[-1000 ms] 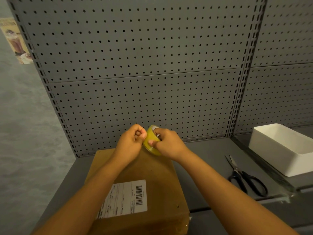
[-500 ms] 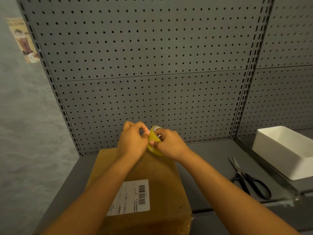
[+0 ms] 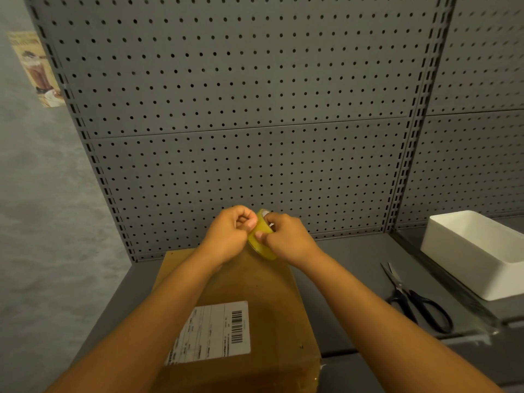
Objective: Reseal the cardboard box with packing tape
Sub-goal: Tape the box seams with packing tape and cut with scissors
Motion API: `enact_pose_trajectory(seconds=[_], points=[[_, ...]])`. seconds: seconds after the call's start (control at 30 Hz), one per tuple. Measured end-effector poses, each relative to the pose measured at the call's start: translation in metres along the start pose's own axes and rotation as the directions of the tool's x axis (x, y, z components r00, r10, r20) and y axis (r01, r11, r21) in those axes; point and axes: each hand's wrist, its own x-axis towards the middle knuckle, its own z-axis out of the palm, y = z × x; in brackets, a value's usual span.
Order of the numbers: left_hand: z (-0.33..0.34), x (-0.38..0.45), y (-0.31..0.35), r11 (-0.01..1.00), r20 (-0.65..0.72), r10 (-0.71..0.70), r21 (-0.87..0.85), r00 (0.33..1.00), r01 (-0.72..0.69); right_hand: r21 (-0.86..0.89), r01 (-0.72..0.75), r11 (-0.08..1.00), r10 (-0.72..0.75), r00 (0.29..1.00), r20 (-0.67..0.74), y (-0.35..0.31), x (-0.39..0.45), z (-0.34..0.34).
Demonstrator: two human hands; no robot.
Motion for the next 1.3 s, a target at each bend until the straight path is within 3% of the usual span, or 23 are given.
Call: enact_pose_trajectory(seconds=[0.13,0.33,0.6,0.77,0.97,1.17,1.3], points=[[-0.005,-0.004,0.005,0.997,-0.025,0.074,-0.032,0.997,-0.075,0.021,-0.003,1.0,0.003,1.0,0.007,0.002,0.003,-0.007],[-0.009,-0.001,0.004,0.982,-0.09,-0.043,-0.189,0.995,0.025,-0.018,0.05,0.999,-0.05,0.999,-0.018,0.012,0.001,-0.008],[-0.006,0.005,0.01,0.957,-0.103,-0.125,-0.277,0.987,0.093,0.1,0.088,0.991,-0.094,0.994,0.05,0.031,-0.009,-0.028],[0.01,0.007,0.02,0.973,-0.113,-0.098,-0.221,0.989,0.071,-0.146,0.105,0.984,-0.116,0.991,-0.069,0.029,-0.008,-0.042],[0.023,0.012,0.036,0.988,-0.161,0.004,-0.149,0.987,-0.028,-0.399,-0.018,0.917,-0.05,0.986,-0.161,0.032,-0.004,-0.054],[0.023,0.013,0.017,0.967,-0.158,-0.135,-0.236,0.978,0.095,-0.183,-0.02,0.983,-0.006,0.99,-0.141,0.047,-0.004,-0.057],[0.027,0.011,0.008,0.928,-0.035,-0.26,-0.286,0.965,0.24,-0.058,-0.063,0.996,0.055,0.989,-0.136,0.059,-0.007,-0.056]])
